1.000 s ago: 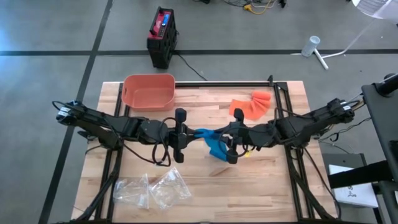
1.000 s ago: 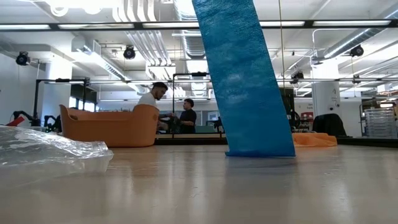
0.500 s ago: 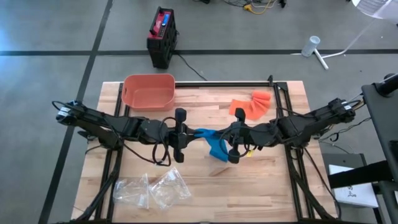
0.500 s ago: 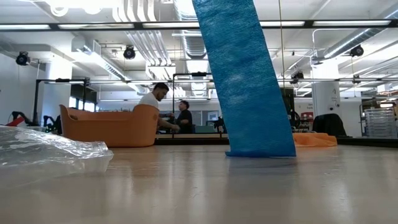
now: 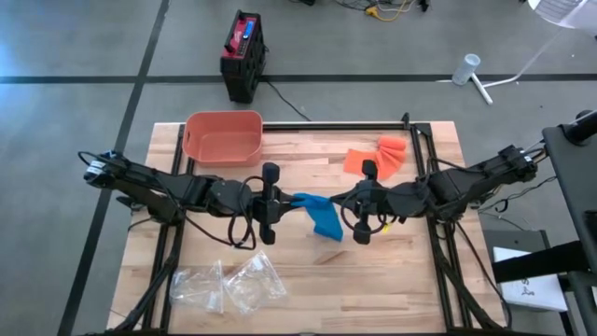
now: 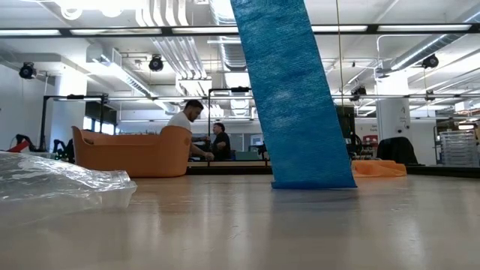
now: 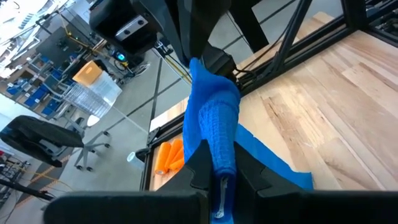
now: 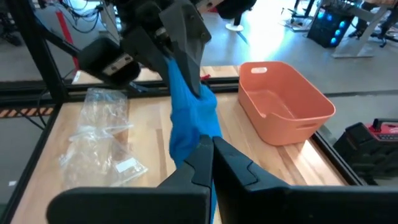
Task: Roll bandage
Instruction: Roll the blue bandage
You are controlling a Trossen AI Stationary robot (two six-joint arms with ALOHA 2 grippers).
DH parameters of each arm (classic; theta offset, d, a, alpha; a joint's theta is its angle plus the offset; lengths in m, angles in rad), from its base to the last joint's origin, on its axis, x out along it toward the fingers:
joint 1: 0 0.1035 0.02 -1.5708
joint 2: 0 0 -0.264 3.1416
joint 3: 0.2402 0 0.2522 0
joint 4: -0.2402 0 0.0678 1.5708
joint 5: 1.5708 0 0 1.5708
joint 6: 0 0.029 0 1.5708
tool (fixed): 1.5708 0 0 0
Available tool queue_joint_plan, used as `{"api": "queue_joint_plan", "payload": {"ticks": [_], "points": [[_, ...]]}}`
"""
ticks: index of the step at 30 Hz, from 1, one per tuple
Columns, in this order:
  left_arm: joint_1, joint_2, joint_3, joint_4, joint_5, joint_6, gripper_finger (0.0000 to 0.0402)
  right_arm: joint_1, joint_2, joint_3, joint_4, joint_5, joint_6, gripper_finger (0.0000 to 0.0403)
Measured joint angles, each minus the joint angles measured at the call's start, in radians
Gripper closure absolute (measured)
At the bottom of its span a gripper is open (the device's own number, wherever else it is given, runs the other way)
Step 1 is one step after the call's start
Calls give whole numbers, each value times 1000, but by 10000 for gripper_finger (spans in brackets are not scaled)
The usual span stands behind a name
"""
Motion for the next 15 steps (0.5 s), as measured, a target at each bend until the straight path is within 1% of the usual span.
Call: {"api": "queue_joint_plan", "payload": {"ticks": [7, 11, 15], "points": [[0, -1, 0, 1, -1, -4, 388, 2, -6, 0, -19, -1, 18, 403], [0, -1, 0, 2, -2, -4, 388, 2, -6, 0, -13, -71, 23, 403], [0, -1, 0, 3, -3, -5, 388, 8, 6, 0, -7, -84, 18, 403]]}}
